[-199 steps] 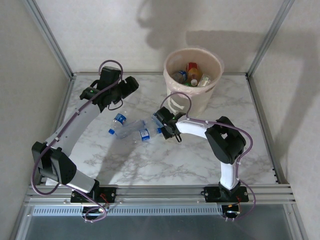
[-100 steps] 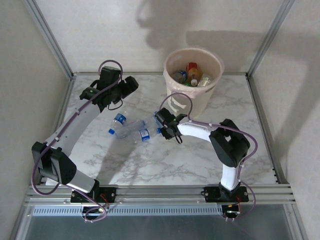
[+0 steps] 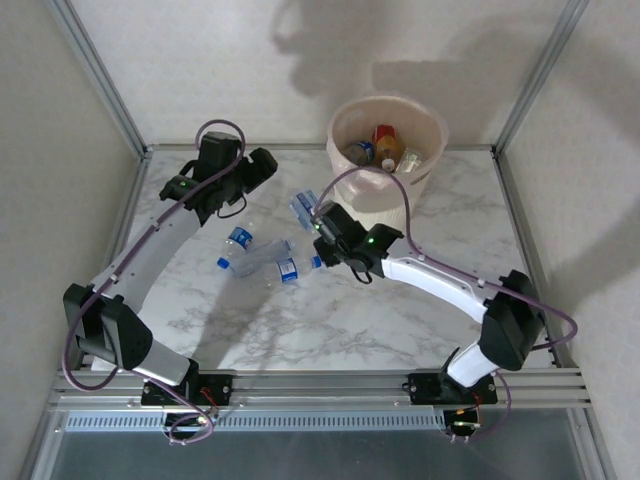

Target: Put the plastic bottles in the bin

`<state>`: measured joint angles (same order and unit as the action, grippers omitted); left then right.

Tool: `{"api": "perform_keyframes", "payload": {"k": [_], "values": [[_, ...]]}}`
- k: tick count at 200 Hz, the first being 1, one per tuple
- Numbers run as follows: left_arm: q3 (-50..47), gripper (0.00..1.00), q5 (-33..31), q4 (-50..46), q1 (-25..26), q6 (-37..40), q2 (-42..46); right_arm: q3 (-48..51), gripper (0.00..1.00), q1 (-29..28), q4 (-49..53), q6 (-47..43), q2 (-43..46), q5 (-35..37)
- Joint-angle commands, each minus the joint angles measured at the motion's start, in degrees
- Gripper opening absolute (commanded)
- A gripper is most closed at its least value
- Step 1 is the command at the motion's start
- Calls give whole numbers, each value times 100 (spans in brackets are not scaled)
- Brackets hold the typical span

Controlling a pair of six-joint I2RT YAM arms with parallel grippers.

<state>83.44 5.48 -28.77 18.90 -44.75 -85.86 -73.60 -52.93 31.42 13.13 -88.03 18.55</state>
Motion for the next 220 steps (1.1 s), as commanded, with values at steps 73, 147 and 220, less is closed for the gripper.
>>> {"api": "perform_keyframes", "payload": {"k": [73, 147, 220], "values": [[622, 89, -28, 300, -81, 4, -135, -3925, 15, 509, 1739, 384, -116, 890], [652, 89, -100, 84, -87, 199, -155, -6035, 14, 2002, 3036, 469, -1553, 79], [353, 89, -165, -75, -245, 378, 72, -6070, 39, 2356, 2946, 492, -2122, -456]]}}
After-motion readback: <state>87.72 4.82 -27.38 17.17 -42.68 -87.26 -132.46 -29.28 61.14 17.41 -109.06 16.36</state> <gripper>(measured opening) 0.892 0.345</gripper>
